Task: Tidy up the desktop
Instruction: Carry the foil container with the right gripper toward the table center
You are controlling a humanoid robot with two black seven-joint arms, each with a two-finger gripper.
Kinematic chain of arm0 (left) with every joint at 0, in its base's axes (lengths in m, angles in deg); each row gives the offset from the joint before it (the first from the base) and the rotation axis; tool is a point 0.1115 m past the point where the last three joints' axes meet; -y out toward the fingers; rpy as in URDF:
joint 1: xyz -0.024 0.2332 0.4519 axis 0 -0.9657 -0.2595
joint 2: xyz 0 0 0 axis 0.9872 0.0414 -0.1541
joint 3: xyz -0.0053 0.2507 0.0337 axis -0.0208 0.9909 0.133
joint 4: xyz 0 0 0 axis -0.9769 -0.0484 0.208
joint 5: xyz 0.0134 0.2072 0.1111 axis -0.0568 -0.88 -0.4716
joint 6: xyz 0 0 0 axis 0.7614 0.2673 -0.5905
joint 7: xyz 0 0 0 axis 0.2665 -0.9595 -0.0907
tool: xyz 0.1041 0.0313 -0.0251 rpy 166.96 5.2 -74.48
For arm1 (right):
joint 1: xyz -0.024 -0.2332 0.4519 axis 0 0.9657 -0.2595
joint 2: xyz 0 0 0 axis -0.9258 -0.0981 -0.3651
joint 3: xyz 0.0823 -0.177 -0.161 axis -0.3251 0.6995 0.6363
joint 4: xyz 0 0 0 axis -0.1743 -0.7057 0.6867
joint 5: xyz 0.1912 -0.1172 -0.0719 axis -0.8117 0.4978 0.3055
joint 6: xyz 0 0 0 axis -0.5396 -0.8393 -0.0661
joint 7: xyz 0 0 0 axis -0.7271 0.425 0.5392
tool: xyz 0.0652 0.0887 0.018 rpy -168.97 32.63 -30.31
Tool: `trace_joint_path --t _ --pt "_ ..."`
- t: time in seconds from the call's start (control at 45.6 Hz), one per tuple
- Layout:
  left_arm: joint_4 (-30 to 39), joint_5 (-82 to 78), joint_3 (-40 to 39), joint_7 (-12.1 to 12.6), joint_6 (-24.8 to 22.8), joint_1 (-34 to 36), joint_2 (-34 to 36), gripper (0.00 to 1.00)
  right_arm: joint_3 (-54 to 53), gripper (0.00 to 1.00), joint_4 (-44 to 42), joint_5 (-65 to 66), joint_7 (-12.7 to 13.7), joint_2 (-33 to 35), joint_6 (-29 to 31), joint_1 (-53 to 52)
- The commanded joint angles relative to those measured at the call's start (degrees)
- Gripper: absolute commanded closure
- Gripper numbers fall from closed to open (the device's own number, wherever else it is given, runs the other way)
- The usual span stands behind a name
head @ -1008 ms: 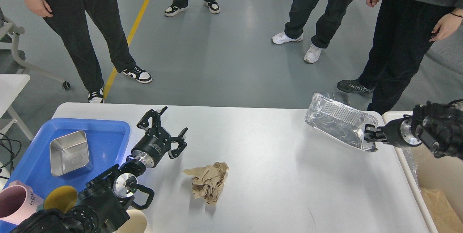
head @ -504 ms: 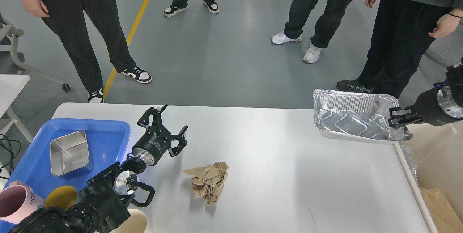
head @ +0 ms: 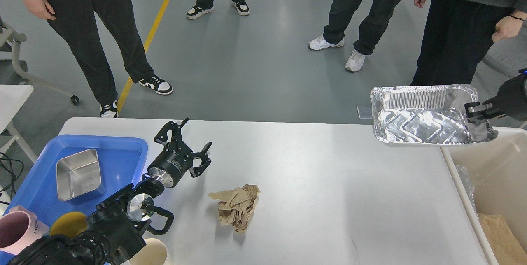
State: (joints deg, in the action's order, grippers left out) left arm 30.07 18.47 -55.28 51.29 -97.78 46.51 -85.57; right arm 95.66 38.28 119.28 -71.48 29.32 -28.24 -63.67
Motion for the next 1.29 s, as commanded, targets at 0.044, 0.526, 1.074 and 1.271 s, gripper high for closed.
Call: trace_joint_path --t 0.044,0.526,1.074,1.271 --pt "0.08 0.09 -0.09 0.00 0.00 0.03 0.07 0.04 0.04 1.00 -0.16 0.02 0.23 -1.92 0.23 -0.86" --pt "0.08 0.35 -0.09 0.00 0.00 -0.59 2.44 0.04 -0.49 1.00 -19.84 -5.95 -0.47 -30.83 -5.48 4.06" --pt "-0.01 0.61 -0.18 0.00 0.53 -2.26 3.68 0.04 -14.72 1.00 -31.54 -8.24 -3.72 -42.53 -9.18 21.55" --pt "-0.01 0.79 -0.53 0.00 0.61 -2.26 4.47 0.03 -14.72 1.00 -31.54 -7.80 -5.39 -41.65 -10.85 21.64"
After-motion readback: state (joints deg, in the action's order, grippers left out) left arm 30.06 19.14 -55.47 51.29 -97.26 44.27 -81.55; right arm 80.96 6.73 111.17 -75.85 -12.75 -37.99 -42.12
